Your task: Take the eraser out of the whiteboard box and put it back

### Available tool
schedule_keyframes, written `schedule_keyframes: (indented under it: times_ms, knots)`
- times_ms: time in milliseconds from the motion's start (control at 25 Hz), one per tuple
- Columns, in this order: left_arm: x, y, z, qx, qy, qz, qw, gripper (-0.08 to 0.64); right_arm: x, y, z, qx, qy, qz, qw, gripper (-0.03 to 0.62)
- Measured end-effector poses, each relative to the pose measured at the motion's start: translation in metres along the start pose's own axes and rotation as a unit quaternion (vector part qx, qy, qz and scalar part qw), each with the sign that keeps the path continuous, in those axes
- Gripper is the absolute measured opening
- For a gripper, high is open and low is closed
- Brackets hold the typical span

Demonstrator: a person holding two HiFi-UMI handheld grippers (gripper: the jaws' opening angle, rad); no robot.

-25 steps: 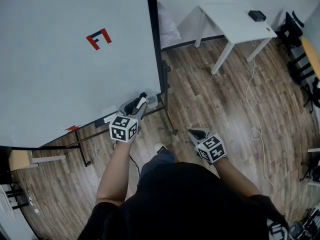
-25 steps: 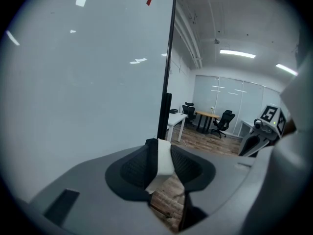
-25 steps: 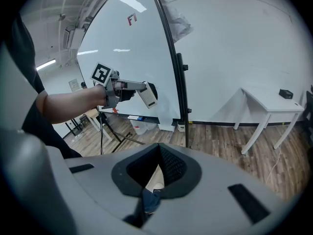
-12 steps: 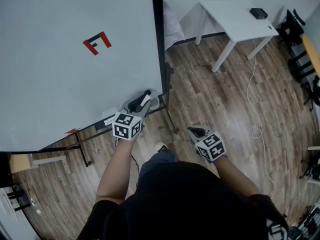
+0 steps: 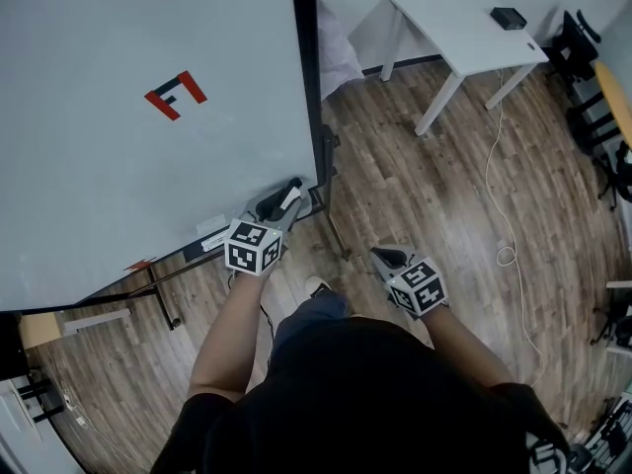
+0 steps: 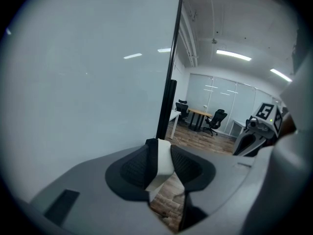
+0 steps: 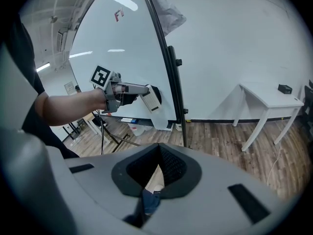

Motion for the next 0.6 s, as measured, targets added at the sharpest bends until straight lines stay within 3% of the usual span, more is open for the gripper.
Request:
schedule_keyframes:
  times_ms: [600]
  knots:
    - [-0.032, -0.024, -0.006, -0.016, 0.017, -0.039, 0.999, 0.152, -0.004, -0.011, 0.009, 0.0, -0.008, -0.014, 1.0, -0.005]
Point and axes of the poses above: the fingertips, and each gripper's own axes: y backward along the fingers, z to its right, x out of its top, the point moved 4 cm from there along y, backward along the fingers, and after that the axes turned 6 degrees about -y, right-handed, at the moved point
